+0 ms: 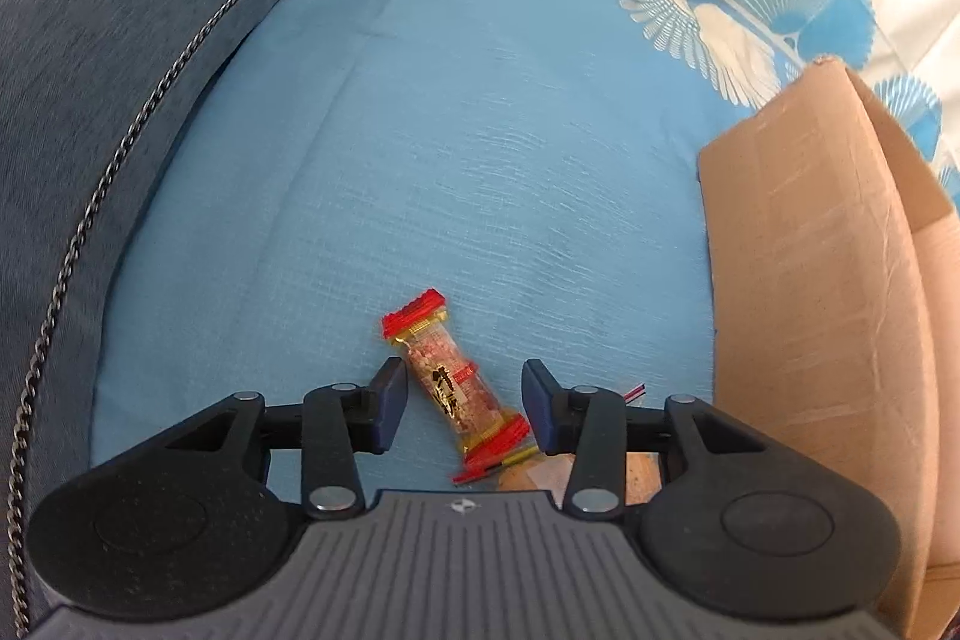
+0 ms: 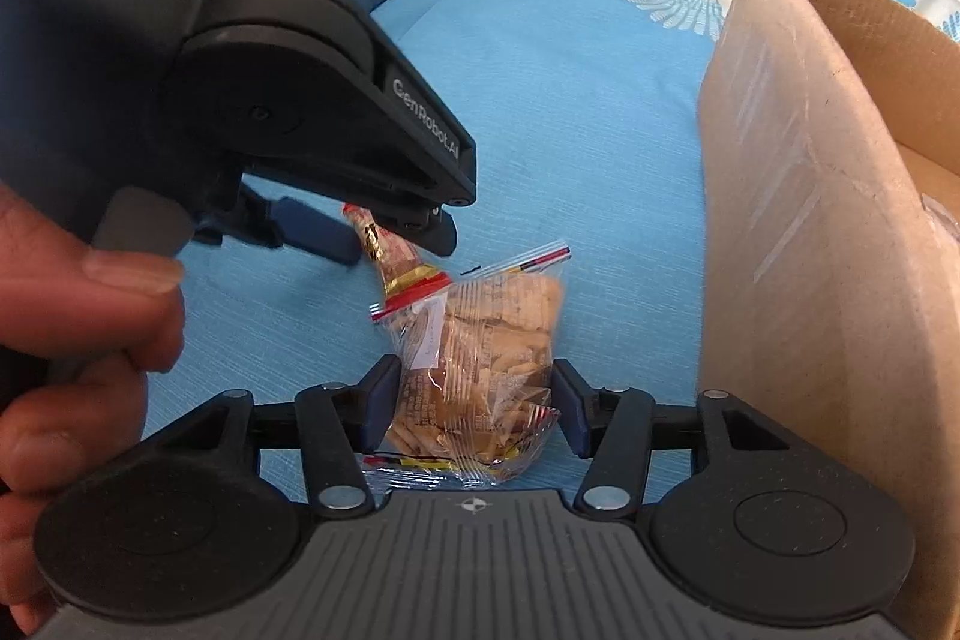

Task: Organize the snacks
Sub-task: 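Close the left tool on the red-wrapped candy while the right tool lifts the cracker bag, then carry the red candy in the left tool while the right tool carries the cracker bag over the box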

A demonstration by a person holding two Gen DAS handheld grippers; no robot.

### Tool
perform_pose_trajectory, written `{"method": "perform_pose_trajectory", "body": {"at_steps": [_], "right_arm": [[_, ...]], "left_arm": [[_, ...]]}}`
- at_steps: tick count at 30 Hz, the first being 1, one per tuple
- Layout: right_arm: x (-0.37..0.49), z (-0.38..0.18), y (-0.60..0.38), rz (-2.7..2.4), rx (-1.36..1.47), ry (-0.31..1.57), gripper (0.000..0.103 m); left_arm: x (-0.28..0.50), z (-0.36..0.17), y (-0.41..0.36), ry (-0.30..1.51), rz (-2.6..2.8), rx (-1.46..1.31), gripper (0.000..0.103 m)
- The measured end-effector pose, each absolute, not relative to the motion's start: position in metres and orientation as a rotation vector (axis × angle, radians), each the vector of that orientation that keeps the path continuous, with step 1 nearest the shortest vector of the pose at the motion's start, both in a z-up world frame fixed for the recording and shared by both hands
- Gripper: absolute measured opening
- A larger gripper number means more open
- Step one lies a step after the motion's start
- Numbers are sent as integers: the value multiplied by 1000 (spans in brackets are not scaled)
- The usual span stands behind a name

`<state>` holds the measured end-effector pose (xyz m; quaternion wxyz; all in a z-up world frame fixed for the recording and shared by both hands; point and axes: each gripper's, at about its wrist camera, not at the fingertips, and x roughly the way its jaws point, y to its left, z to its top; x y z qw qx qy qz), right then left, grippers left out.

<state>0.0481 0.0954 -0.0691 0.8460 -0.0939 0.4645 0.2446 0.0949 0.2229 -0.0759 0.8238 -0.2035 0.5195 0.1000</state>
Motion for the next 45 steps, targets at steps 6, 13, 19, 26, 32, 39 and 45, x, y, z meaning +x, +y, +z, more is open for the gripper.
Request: {"method": "perform_pose_trajectory", "body": {"at_steps": [6,13,19,26,32,39,45], "right_arm": [[50,-71,94,518,-192,984,58],[53,-71,91,509,-165,991,58],[55,-71,91,514,-150,993,59],[58,-73,91,520,-153,1002,61],[57,-75,93,524,-173,997,61],[52,-73,96,525,-189,985,58],[45,-56,94,543,-148,898,53]], "left_arm": [[90,-70,232,1105,235,-323,18],[74,-67,258,1119,283,-305,18],[64,-65,285,1100,307,-433,24],[75,-68,277,1114,305,-420,38],[82,-72,266,1127,305,-344,38],[82,-74,264,1126,327,-322,21],[73,-62,272,1059,366,-400,18]]}}
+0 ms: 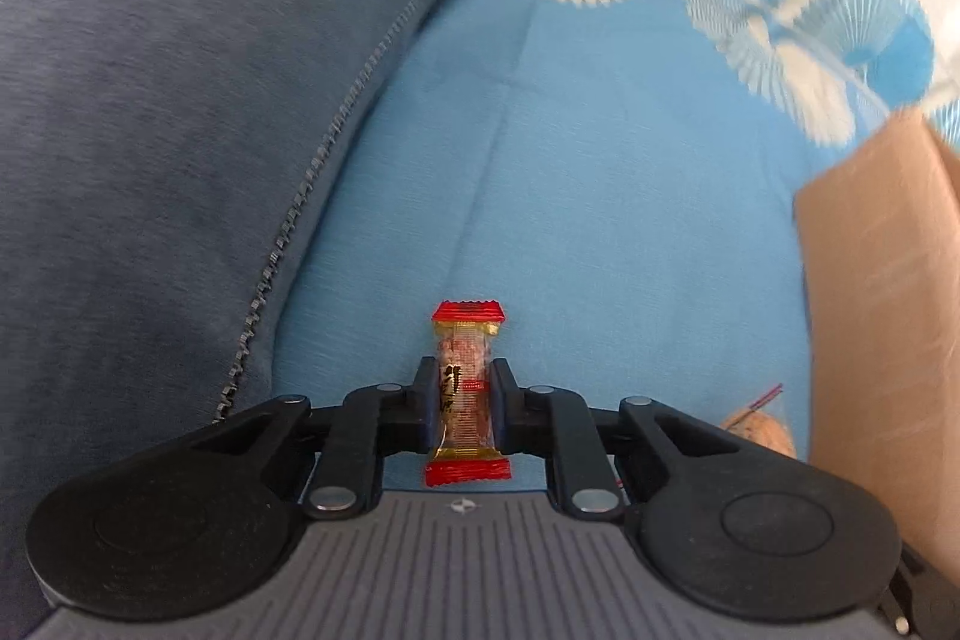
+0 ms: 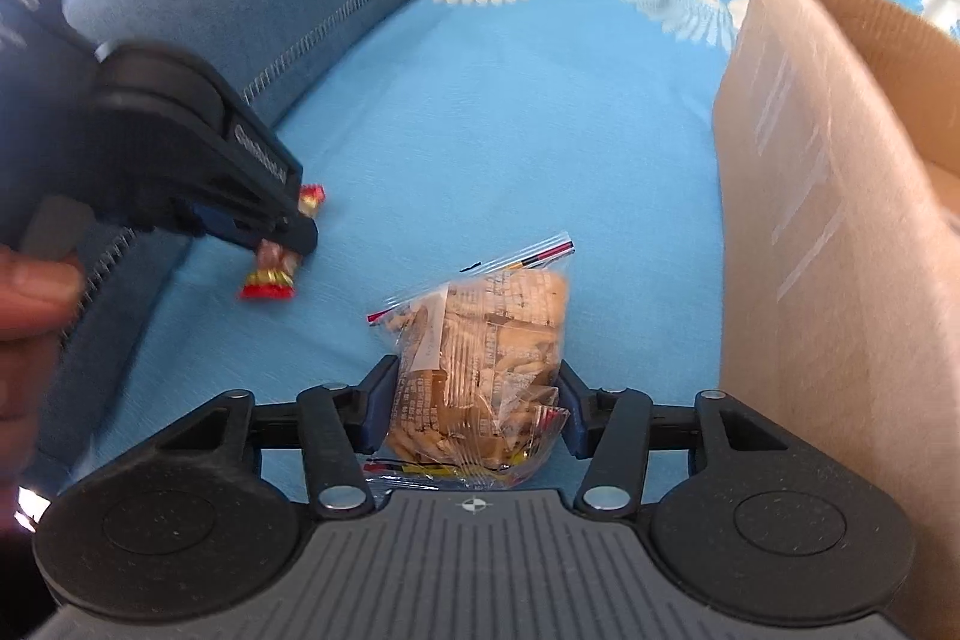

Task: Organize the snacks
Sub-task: 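Carry the red candy in the left tool while the right tool carries the cracker bag over the box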

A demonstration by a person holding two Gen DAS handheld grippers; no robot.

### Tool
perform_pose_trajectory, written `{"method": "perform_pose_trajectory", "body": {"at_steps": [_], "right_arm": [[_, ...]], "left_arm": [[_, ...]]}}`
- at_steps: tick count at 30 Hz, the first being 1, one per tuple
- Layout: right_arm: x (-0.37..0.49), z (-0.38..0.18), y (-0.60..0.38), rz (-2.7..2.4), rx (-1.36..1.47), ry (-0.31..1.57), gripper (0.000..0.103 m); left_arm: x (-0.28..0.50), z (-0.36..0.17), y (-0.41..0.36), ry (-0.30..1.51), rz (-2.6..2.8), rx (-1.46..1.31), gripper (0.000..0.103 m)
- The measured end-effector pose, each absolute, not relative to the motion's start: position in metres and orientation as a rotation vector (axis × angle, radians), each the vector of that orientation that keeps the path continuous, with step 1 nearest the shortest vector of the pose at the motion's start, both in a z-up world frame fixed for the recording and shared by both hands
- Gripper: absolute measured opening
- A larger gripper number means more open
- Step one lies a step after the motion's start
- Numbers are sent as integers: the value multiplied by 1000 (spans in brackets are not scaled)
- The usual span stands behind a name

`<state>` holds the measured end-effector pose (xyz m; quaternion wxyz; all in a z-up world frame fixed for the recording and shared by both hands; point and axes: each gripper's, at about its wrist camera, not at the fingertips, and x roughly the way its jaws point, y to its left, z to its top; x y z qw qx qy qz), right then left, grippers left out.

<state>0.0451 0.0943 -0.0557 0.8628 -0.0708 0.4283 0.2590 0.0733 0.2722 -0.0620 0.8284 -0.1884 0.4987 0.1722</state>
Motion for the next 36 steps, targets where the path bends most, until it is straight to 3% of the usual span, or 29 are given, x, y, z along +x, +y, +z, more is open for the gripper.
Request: {"method": "perform_pose_trajectory", "body": {"at_steps": [10,19,24,36], "right_arm": [[2,28,61,583,-32,534,52],[-11,95,-45,466,-20,266,53],[12,87,-104,291,82,295,53],[18,75,-146,202,22,328,56]], "left_arm": [[23,-1,269,787,339,-505,17],[18,42,226,654,284,-492,17],[28,62,166,558,151,-408,17],[49,74,28,380,-202,-243,18]]}}
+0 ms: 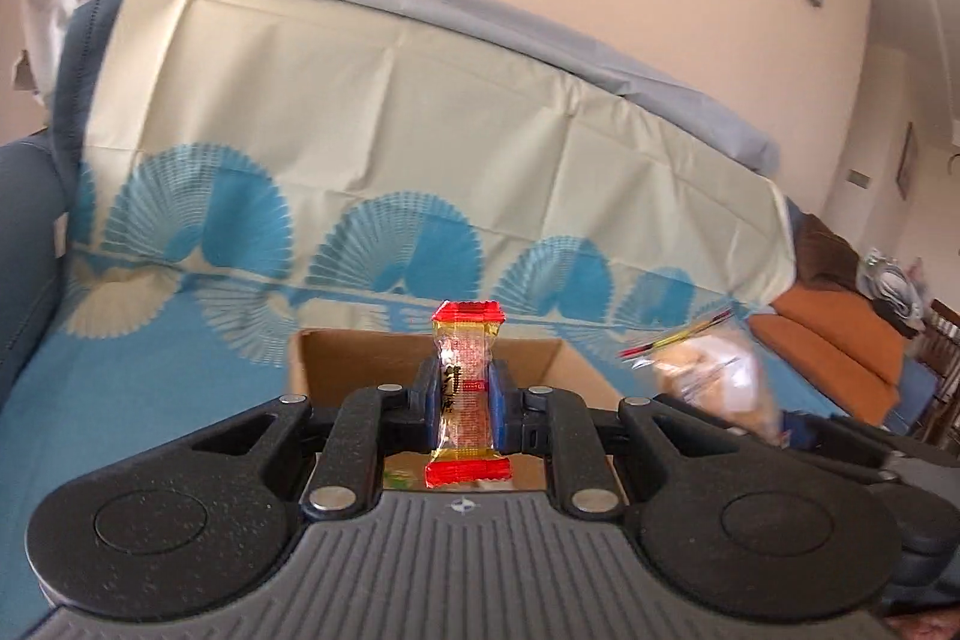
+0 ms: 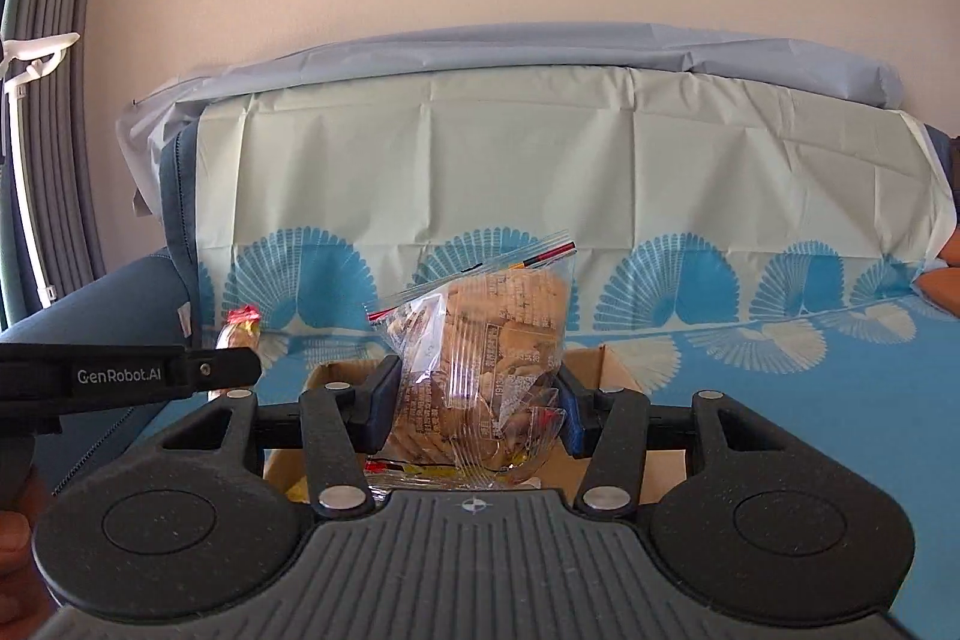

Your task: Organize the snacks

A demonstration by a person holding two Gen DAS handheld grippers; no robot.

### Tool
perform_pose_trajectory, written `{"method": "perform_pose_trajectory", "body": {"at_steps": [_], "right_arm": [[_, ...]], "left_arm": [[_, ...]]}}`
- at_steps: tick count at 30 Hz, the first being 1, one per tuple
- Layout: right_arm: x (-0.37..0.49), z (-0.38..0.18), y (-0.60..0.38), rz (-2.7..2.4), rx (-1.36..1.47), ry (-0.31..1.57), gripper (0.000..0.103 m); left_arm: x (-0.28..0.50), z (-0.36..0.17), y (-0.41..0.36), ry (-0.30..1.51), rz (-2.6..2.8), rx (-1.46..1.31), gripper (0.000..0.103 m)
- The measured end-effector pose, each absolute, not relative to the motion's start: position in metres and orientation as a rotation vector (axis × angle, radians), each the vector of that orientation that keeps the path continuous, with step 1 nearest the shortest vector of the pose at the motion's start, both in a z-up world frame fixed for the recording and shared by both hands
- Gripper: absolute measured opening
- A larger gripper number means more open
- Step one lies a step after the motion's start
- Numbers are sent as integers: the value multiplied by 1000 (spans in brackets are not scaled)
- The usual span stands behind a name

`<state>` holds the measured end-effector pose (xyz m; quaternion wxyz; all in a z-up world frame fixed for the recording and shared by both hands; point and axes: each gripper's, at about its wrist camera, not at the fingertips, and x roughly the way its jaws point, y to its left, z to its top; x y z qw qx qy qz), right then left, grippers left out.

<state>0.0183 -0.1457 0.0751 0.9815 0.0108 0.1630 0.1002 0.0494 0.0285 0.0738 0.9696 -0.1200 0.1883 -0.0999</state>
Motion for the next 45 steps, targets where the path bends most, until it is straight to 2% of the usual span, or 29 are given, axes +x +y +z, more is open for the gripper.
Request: {"method": "perform_pose_trajectory", "body": {"at_steps": [1,2,3,4,7,12,20,23,26,27,32,37,45], "right_arm": [[19,73,-148,190,18,341,64],[19,72,-149,161,9,337,82],[18,72,-151,129,2,327,90],[19,72,-154,115,4,323,97],[23,69,-163,104,32,352,97],[28,64,-167,109,8,380,101],[14,68,-169,91,-39,395,102],[2,72,-178,93,-3,399,102],[-10,74,-191,92,62,421,102],[-15,74,-196,90,87,436,102],[-44,71,-210,111,160,459,102],[-59,64,-208,124,85,460,102],[-49,53,-213,91,20,487,102]], "left_arm": [[52,73,24,389,-237,-252,25],[54,71,22,396,-253,-263,34],[54,70,20,390,-246,-272,58],[55,68,20,377,-234,-280,71],[58,69,28,374,-214,-290,77],[52,72,39,368,-203,-275,85],[13,85,36,279,-229,-178,86],[-2,91,27,299,-253,-168,87],[-24,102,8,293,-232,-113,101],[-32,105,4,293,-237,-127,103],[-58,87,-22,445,-106,-131,103],[-64,52,-36,566,-106,-70,103],[-43,38,-27,613,-51,-100,103]]}}
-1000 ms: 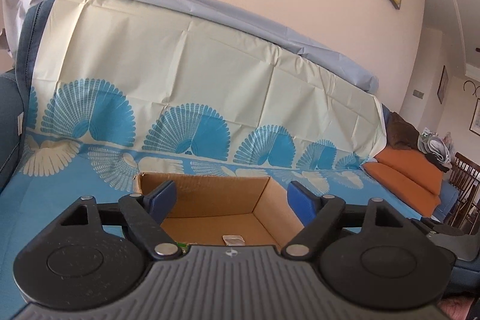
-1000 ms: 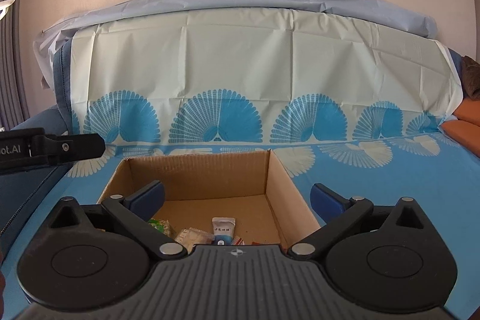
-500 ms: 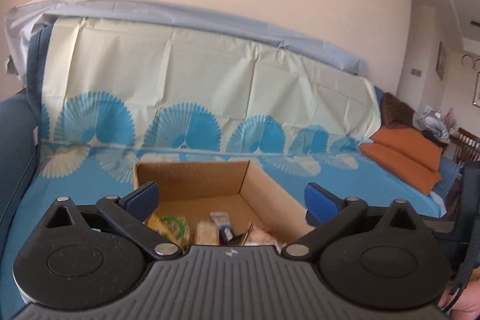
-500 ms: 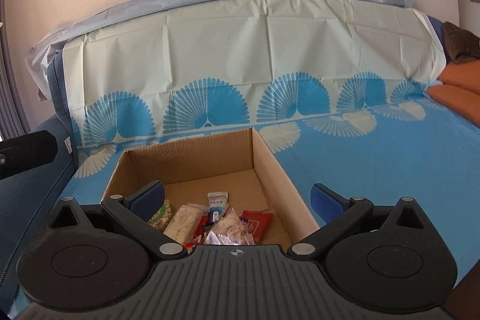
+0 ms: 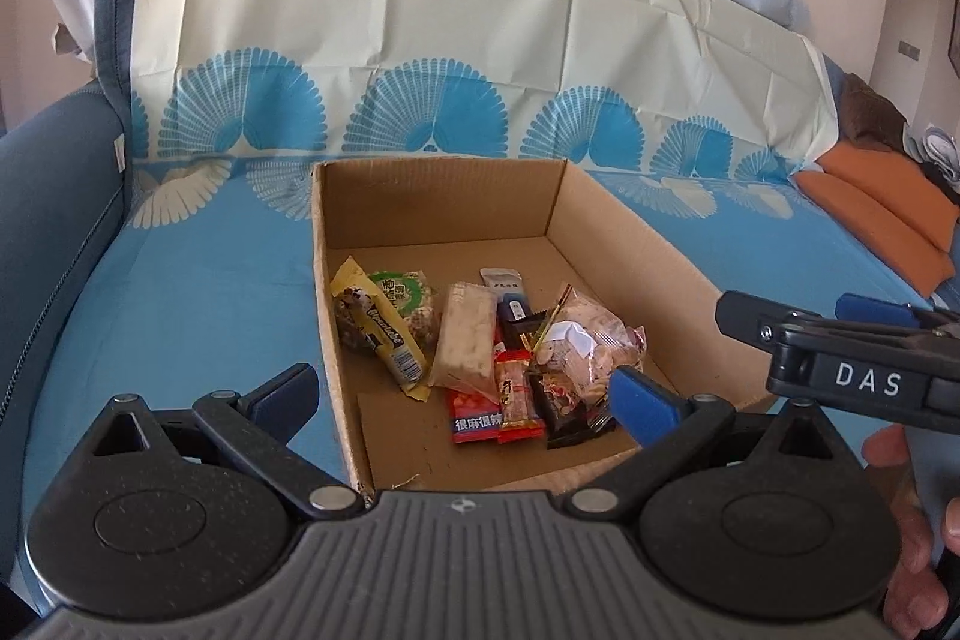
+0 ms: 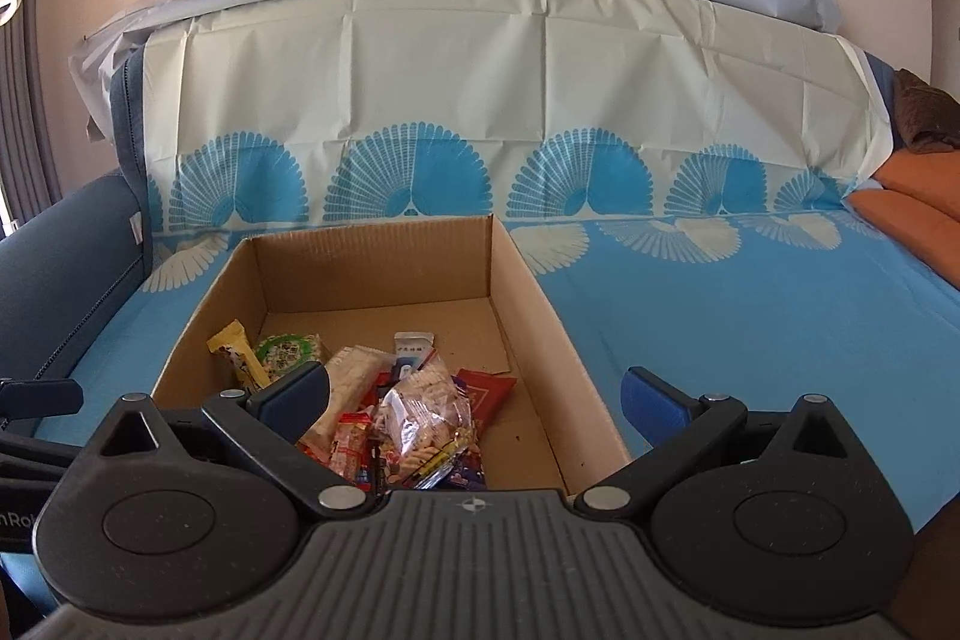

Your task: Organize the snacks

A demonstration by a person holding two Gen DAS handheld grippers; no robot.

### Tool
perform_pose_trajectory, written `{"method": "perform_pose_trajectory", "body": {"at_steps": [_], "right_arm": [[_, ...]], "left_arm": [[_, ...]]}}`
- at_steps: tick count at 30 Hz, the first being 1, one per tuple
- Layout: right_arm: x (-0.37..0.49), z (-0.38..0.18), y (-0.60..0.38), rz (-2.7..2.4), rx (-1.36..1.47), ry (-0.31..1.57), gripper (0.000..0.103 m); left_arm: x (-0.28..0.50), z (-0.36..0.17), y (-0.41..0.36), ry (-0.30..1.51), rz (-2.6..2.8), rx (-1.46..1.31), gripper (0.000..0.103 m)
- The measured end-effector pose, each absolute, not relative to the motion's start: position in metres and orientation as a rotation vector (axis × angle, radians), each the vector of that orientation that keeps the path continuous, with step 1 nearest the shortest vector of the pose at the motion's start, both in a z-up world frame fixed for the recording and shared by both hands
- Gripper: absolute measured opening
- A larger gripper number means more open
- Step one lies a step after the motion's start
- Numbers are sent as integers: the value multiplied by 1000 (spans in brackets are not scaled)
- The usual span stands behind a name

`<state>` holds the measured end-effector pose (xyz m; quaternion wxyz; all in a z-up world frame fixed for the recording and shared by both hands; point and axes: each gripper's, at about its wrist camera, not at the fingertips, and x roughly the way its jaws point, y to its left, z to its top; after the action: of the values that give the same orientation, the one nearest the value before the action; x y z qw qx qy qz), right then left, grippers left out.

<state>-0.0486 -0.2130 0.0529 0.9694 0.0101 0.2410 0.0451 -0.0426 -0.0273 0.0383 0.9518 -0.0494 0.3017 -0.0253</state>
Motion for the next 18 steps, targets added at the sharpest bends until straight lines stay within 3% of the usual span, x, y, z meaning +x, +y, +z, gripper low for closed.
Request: {"method": "perform_pose_trajectory", "body": {"at_steps": [8,13,18], "right_arm": [[-45,48,-206,98,-21,503,102],[-42,45,-198,110,-63,509,102],[-39,43,-199,105,-67,519,102]], "left_arm": [[-39,39,-17,624,-15,-142,103],[-49,26,-24,481,-11,3,103],[-38,30,-16,504,-32,-86,103]]}}
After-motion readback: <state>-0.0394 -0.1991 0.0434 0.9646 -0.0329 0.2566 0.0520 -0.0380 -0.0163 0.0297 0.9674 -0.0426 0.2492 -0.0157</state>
